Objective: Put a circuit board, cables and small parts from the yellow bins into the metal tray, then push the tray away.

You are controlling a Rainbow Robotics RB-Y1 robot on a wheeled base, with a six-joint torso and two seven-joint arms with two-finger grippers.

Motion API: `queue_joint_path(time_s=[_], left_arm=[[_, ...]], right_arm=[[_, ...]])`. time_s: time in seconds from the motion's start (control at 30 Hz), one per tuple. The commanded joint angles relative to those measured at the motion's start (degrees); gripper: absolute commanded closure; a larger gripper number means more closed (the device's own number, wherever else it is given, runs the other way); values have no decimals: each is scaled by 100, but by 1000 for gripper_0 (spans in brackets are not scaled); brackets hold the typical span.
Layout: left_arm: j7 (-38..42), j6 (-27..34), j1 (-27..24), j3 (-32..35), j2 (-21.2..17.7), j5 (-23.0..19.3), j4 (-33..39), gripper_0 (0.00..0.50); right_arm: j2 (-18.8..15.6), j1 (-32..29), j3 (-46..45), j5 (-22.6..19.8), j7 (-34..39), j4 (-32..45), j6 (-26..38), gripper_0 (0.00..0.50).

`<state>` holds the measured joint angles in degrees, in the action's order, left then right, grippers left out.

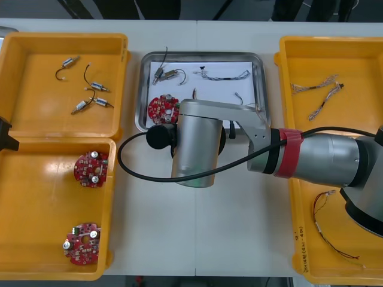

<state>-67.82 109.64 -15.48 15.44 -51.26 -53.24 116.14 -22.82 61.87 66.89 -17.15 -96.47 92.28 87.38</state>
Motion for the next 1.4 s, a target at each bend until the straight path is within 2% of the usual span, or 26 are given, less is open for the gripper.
queue_joint_path(time_s=[0.03, 0.47, 0.6, 0.83, 1.4], left_arm=[[-566, 36, 81, 179, -235, -46, 155, 0], [-566, 36, 81, 179, -235, -46, 155, 0], [-566, 36, 81, 179, -235, -46, 155, 0], [-566, 36, 81, 179, -235, -46, 155, 0], [-566, 36, 81, 179, -235, -46, 155, 0]], right_arm=[[119, 423, -159, -139, 163, -123, -160, 500], [76, 660, -150, -324, 146, -509, -546, 500], [23, 677, -132, -341, 120, -606, -836, 500], [5, 897, -132, -702, 93, -931, -1118, 500], [-74, 1055, 70, -702, -109, -1423, -1751, 500]])
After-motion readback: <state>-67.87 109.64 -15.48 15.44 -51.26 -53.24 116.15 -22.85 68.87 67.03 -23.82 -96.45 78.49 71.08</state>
